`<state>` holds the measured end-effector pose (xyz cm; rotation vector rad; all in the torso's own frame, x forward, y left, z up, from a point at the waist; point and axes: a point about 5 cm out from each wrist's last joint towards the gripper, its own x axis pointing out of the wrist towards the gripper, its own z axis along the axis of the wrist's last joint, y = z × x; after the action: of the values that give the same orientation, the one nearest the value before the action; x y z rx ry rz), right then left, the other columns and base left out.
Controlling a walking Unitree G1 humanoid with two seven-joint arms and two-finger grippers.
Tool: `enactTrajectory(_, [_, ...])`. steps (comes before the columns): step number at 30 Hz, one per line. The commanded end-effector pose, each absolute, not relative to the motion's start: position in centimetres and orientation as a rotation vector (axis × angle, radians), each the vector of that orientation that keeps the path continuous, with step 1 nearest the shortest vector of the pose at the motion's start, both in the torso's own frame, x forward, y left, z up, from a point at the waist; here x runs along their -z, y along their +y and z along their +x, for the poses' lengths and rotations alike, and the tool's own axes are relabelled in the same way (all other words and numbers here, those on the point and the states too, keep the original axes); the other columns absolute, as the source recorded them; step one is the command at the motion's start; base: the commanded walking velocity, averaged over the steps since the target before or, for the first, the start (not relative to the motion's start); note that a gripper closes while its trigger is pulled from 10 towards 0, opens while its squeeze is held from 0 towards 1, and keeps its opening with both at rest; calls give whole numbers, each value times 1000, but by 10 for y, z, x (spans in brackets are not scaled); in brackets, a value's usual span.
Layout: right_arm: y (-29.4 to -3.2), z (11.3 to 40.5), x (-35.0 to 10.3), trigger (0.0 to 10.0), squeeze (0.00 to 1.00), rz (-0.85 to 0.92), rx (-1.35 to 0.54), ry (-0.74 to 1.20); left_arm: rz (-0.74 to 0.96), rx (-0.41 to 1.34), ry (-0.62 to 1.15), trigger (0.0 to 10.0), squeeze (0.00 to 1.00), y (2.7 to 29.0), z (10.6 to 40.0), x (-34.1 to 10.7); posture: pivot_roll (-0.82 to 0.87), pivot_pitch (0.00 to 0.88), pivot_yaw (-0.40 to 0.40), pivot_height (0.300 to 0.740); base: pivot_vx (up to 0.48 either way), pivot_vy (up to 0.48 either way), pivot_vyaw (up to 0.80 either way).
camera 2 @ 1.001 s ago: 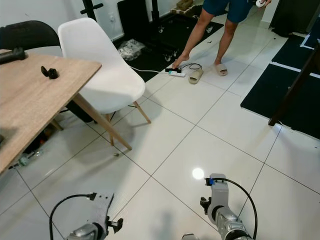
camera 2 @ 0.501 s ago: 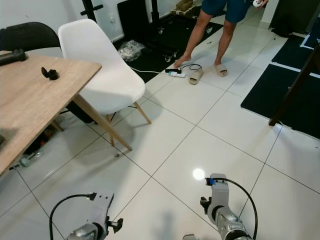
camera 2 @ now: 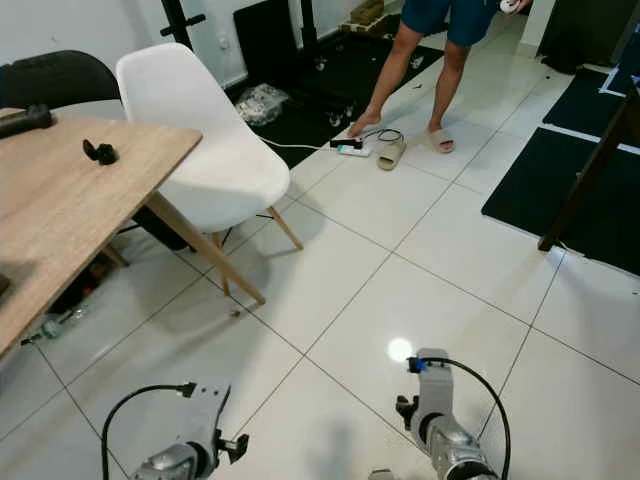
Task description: Picking trash to rubbish bin
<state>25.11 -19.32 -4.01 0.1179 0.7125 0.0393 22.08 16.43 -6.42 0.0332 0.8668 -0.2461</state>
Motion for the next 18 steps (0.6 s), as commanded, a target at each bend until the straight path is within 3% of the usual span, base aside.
enactTrajectory(1, [-192,244,46,10000,0,134,-33,737,48,250,898,10000,0,167,215,68,-160,126,87,740,0,0,0])
enactTrajectory(18, [-191,245,45,10000,0,132,-46,729,48,261,892,10000,0,165,217,67,-173,121,93,740,0,0,0])
